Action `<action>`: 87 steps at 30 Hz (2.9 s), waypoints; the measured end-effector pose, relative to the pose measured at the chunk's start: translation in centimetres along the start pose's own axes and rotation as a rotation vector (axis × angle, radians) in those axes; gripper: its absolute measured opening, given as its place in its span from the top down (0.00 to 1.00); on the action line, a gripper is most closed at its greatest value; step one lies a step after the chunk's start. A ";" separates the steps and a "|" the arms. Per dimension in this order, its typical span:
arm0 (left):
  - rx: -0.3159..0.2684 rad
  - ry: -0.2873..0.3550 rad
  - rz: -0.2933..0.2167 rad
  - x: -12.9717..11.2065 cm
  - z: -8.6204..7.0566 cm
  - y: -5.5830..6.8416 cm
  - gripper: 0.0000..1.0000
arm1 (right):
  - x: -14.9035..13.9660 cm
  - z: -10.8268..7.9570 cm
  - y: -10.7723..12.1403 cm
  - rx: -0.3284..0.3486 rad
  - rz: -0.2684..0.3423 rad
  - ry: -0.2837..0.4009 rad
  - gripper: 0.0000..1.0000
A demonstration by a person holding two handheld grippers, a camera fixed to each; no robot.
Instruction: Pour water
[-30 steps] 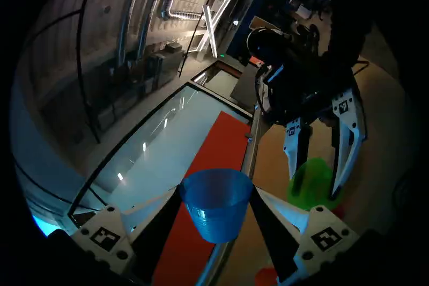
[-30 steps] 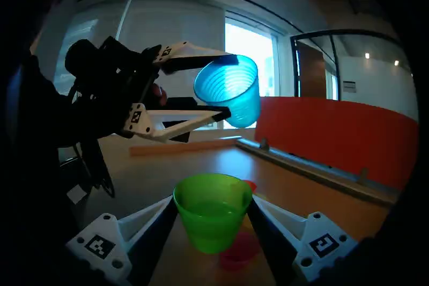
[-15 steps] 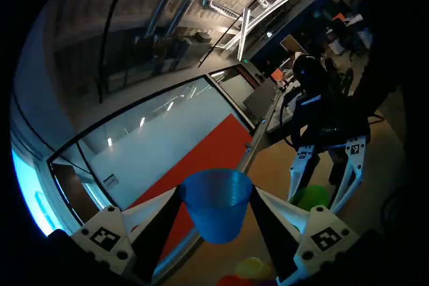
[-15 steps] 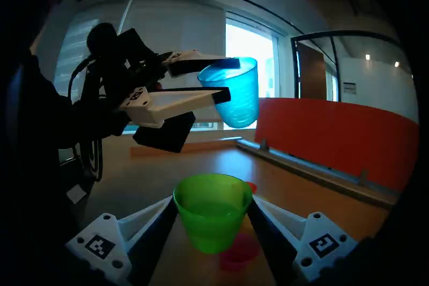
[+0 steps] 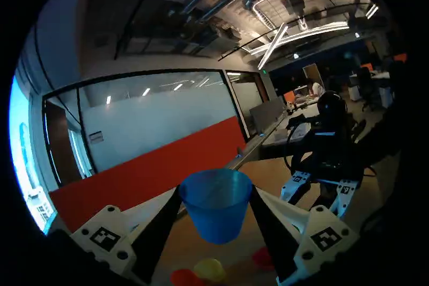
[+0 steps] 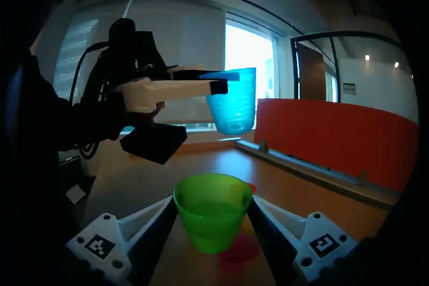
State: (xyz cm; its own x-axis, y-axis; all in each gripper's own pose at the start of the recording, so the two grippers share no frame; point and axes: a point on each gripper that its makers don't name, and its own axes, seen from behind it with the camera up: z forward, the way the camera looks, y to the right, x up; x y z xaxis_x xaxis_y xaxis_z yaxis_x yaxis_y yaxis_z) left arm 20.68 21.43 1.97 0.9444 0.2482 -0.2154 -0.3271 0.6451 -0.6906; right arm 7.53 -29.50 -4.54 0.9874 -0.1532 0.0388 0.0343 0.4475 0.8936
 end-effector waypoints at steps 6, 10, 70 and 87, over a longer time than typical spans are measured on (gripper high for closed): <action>-0.019 -0.004 -0.123 -0.1 0.0 -0.1 0.12 | 0.1 0.0 0.0 -0.001 -0.002 0.001 0.10; -0.020 -0.027 -0.187 -0.8 0.2 -0.3 0.12 | 0.2 0.0 0.1 -0.003 -0.003 0.002 0.10; -0.013 -0.270 -0.275 -14.1 -3.7 3.7 0.12 | -4.3 -4.2 3.5 -0.067 0.005 -0.203 0.10; -0.048 -0.341 -0.256 -18.7 -3.7 6.8 0.11 | -7.7 -5.1 4.6 -0.070 0.034 -0.293 0.10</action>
State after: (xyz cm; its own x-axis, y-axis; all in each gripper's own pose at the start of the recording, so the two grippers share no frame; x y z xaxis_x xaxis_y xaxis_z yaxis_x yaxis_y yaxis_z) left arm 0.89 18.46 -1.24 0.9276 0.3142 0.2019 -0.0738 0.6842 -0.7255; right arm 0.85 -21.74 -3.04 0.9020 -0.3800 0.2050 0.0221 0.5148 0.8571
